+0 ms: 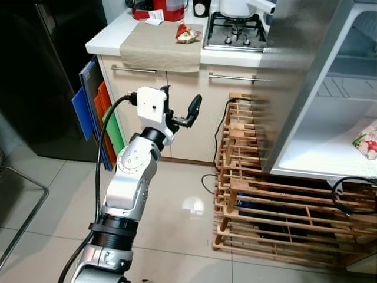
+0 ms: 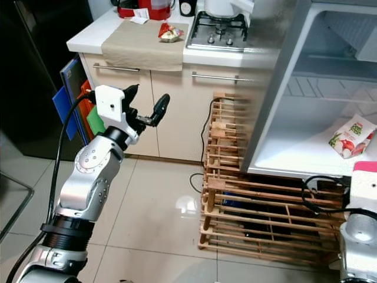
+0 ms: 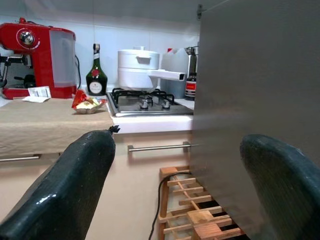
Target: Restocking fridge
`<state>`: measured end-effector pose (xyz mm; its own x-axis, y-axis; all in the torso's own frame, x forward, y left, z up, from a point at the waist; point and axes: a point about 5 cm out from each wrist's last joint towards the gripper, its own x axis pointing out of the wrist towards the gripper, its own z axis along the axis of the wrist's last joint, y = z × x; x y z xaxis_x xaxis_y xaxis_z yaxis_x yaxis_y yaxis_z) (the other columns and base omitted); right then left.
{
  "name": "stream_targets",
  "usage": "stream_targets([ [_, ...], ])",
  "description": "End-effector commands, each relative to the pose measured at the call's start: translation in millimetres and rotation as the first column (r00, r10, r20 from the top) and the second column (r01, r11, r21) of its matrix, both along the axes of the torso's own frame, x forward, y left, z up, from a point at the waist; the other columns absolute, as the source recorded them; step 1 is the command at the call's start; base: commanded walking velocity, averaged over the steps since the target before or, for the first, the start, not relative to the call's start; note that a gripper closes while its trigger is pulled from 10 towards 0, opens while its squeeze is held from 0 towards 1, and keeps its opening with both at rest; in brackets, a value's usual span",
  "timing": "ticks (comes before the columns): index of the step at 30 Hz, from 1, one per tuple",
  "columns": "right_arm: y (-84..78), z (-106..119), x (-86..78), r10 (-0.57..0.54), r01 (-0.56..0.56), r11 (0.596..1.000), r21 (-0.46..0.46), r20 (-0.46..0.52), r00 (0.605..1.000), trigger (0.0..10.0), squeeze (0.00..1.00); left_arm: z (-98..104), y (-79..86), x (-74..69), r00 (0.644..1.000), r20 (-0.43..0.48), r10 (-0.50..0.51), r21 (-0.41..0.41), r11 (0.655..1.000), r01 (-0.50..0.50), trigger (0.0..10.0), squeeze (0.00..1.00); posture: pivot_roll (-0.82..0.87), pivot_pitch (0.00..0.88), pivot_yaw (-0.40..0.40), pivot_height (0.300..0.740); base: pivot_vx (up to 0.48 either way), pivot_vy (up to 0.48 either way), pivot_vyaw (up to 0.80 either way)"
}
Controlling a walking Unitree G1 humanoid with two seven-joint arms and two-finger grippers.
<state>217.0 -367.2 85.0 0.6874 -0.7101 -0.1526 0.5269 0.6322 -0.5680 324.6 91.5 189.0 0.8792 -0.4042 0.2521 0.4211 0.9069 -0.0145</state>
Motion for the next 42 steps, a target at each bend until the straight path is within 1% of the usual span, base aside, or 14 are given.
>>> stream_targets([
  [1, -10.4, 6.9, -2.2, -0.044, 0.044, 0.998, -0.043, 0.005, 0.999, 0.0, 0.0, 4.2, 2.9, 0.0, 1.0, 0.015, 0.006, 0.004, 1.0, -0.006, 10.0, 0.0, -0.05, 0.0, 0.014, 0.74, 0.0, 0.0, 0.0],
  [4, -11.7, 4.7, -3.3, -0.047, 0.047, 0.999, -0.011, 0.008, 0.999, 0.0, 0.0, 3.9, 4.0, 0.1, 1.0, 0.014, 0.008, 0.005, 1.0, -0.008, 10.0, 0.0, -0.05, 0.0, 0.013, 0.74, 0.0, 0.0, 0.0],
  [7, 3.8, 6.2, 8.6, 0.039, -0.049, 0.995, 0.09, 0.104, 0.994, 0.0, 0.0, 3.5, 4.1, -0.1, 1.0, 0.013, 0.01, 0.007, 1.0, -0.01, 10.0, 0.0, -0.05, 0.0, 0.013, 0.74, 0.0, 0.0, 0.0],
  [9, 33.0, 15.2, 28.6, 0.168, -0.218, 0.959, 0.181, 0.255, 0.952, 0.0, 0.0, 2.7, 3.9, -0.1, 1.0, 0.011, 0.015, 0.012, 1.0, -0.015, 10.0, 0.0, -0.05, 0.0, 0.014, 0.74, 0.0, 0.0, 0.0],
  [10, 33.0, 15.2, 28.6, 0.168, -0.218, 0.959, 0.181, 0.255, 0.952, 0.0, 0.0, 2.7, 3.9, -0.1, 1.0, 0.011, 0.015, 0.012, 1.0, -0.015, 10.0, 0.0, -0.05, 0.0, 0.014, 0.74, 0.0, 0.0, 0.0],
  [11, 49.5, 23.6, 38.1, 0.226, -0.297, 0.935, 0.194, 0.317, 0.921, 0.0, 0.0, 1.4, 5.4, 0.6, 1.0, 0.007, 0.028, 0.022, 0.999, -0.028, 10.0, 0.0, -0.04, 0.0, 0.014, 0.74, 0.0, 0.0, 0.0],
  [12, 79.0, 39.4, 52.8, 0.319, -0.427, 0.881, 0.204, 0.41, 0.854, 0.0, 0.0, -1.6, 8.5, 1.6, 0.999, -0.003, 0.043, 0.024, 0.999, -0.043, 10.0, 0.0, -0.04, 0.0, 0.012, 0.74, 0.0, 0.0, 0.0],
  [13, 79.0, 39.4, 52.8, 0.319, -0.427, 0.881, 0.204, 0.41, 0.854, 0.0, 0.0, -1.6, 8.5, 1.6, 0.999, -0.003, 0.043, 0.024, 0.999, -0.043, 10.0, 0.0, -0.04, 0.0, 0.012, 0.74, 0.0, 0.0, 0.0],
  [17, 112.4, 56.8, 64.8, 0.43, -0.577, 0.792, 0.198, 0.49, 0.758, 0.0, 0.0, -12.2, 10.5, -0.5, 0.997, -0.071, 0.041, -0.035, 0.998, -0.043, 10.0, 0.0, -0.03, 0.0, 0.008, 0.74, 0.0, 0.0, 0.0],
  [18, 112.4, 56.8, 64.8, 0.43, -0.577, 0.792, 0.198, 0.49, 0.758, 0.0, 0.0, -12.2, 10.5, -0.5, 0.997, -0.071, 0.041, -0.035, 0.998, -0.043, 10.0, 0.0, -0.03, 0.0, 0.008, 0.74, 0.0, 0.0, 0.0],
  [19, 132.0, 67.1, 68.3, 0.488, -0.656, 0.732, 0.184, 0.53, 0.694, 0.0, 0.0, -26.8, 12.1, -4.5, 0.989, -0.142, 0.041, -0.063, 0.997, -0.051, 10.0, 0.0, -0.03, 0.0, 0.002, 0.74, 0.0, 0.0, 0.0],
  [22, 137.4, 70.9, 68.6, 0.496, -0.674, 0.715, 0.184, 0.545, 0.676, 0.0, 0.0, -31.2, 15.0, -4.6, 0.986, -0.158, 0.06, -0.06, 0.996, -0.07, 10.0, 0.0, -0.02, 0.0, -0.003, 0.74, 0.0, 0.0, 0.0],
  [28, 136.1, 69.5, 71.0, 0.49, -0.662, 0.726, 0.189, 0.534, 0.689, 0.0, 0.0, -28.0, 17.7, -1.9, 0.987, -0.142, 0.08, -0.053, 0.995, -0.088, 10.0, 0.0, -0.02, 0.0, -0.008, 0.74, 0.0, -0.094, 0.0],
  [42, 144.8, 64.4, 72.9, 0.506, -0.667, 0.721, 0.187, 0.514, 0.692, 0.0, 0.0, -21.8, 10.6, -4.1, 0.993, -0.118, 0.01, -0.064, 0.998, -0.018, 10.0, 0.0, -0.01, 0.0, -0.006, 0.74, 0.0, -0.472, 0.0],
])
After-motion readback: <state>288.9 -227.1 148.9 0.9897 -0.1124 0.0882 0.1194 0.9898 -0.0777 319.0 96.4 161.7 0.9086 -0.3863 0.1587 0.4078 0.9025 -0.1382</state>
